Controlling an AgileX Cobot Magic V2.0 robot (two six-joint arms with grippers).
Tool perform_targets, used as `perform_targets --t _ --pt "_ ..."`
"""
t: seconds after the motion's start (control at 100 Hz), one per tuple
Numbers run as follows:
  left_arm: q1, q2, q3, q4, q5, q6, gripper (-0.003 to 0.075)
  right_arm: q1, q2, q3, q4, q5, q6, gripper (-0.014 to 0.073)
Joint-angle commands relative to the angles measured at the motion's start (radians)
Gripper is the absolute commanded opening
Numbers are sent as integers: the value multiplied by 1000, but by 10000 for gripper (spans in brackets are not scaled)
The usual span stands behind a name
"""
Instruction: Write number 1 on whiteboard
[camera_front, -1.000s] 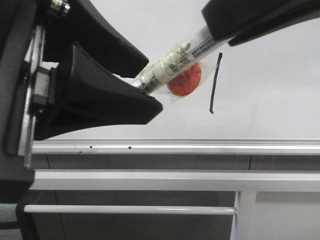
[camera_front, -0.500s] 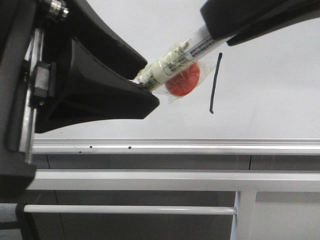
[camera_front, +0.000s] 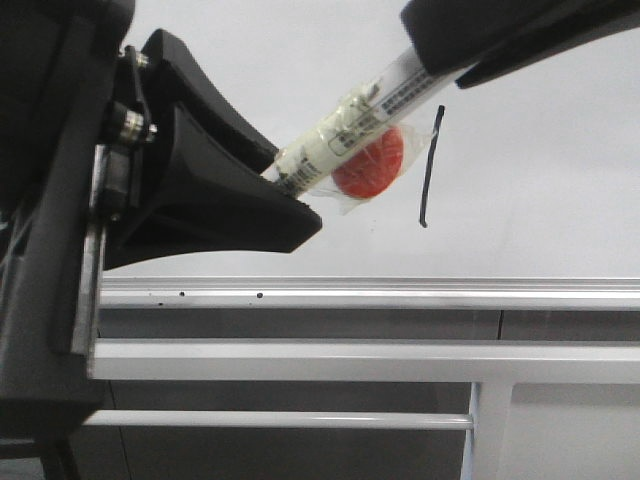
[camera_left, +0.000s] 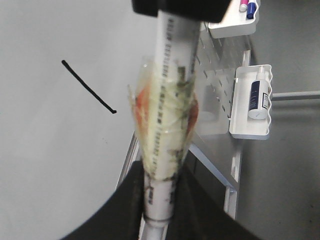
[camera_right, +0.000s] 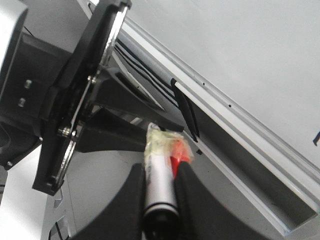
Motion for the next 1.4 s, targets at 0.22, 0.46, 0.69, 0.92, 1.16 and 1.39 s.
perform_targets --t 0.22,0.46,0.69,0.92,1.16,1.39 --pt "2 -40 -32 -18 -48 -9 -20 0 15 -41 3 -74 -3 -41" --pt "36 -75 -32 -227 -39 -9 -20 -2 8 -41 -36 -190 -3 400" --pt "89 -111 -22 -416 -67 -9 -21 -2 -27 -41 -142 -231 -3 368" --pt "89 -137 94 -597 -279 -9 -21 -2 -152 -34 -262 -208 -3 -59" --pt "85 -148 267 -800 -571 -6 -21 -2 -283 -32 -358 -102 3 -59" --pt "34 -139 407 -961 -799 48 -21 -2 -415 15 -639 -94 226 -58"
